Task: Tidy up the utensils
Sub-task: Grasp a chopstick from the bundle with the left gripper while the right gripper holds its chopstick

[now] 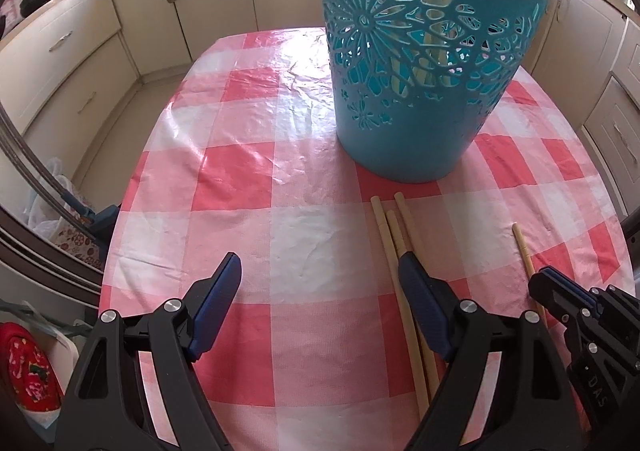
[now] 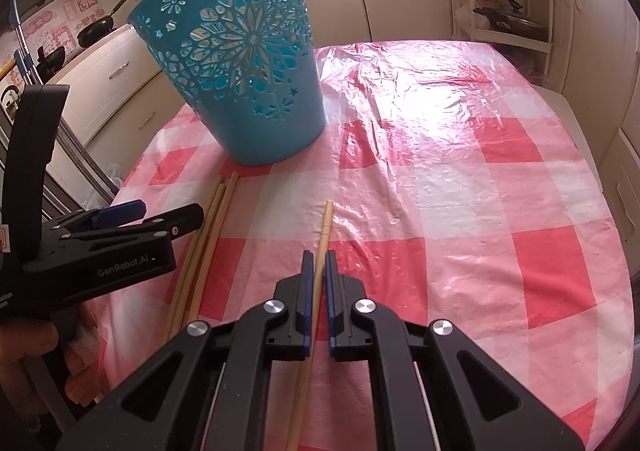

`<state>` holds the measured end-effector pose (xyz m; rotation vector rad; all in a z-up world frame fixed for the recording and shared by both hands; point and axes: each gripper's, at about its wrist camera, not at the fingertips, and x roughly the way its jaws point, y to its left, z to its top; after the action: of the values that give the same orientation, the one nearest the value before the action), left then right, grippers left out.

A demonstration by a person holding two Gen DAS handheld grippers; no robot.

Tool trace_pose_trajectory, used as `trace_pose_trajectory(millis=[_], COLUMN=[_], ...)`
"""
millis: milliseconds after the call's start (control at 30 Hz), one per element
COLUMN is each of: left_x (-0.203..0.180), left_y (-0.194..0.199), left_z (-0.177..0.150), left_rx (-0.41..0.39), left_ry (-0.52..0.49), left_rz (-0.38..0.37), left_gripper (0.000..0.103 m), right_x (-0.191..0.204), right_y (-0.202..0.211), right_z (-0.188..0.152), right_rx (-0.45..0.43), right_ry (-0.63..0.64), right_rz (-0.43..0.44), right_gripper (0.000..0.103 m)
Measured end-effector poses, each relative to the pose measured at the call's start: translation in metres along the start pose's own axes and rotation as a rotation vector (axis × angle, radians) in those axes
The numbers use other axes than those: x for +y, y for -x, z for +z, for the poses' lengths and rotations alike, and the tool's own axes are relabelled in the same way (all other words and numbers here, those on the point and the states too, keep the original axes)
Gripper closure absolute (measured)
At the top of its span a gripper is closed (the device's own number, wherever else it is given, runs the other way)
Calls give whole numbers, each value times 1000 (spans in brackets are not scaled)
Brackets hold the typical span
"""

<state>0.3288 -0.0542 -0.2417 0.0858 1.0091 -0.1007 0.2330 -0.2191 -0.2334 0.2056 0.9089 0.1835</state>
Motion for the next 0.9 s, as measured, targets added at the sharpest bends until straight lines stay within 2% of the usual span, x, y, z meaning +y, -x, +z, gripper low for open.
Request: trace_pose_trajectory(millis=[267,433,533,633,700,733,800,900], left_x=[-1,-3,-7,-13,-17,-18,-21,-24], left_y=[-8,-8,-8,-6,-6,-5,-4,-4], left_z=[2,4,5,5,5,5,6,7], left_rx=[19,6,-13,-29,-41,-44,-39,-24], left_ry=[3,-16,-44,-75,-104,-113,-132,-169], left_rz=[6,-15,-34,-62,-85,-95,-128,-198], left_gripper=[27,37,47,61,74,77,92,96], right_x=[1,1,1,1,1,2,1,1], right_y=[0,0,0,0,-1,-2,-2,-3], right_z=[0,0,0,0,1,1,1,3], right_rx=[0,-1,-1,-2,-2,-2,-2,3], right_ry=[1,-4,-5,-7,-8,-9,-9,-10], right_rz=[-1,0,1,2,3,3,3,5], right_gripper=[97,97,97,97,97,97,96,97])
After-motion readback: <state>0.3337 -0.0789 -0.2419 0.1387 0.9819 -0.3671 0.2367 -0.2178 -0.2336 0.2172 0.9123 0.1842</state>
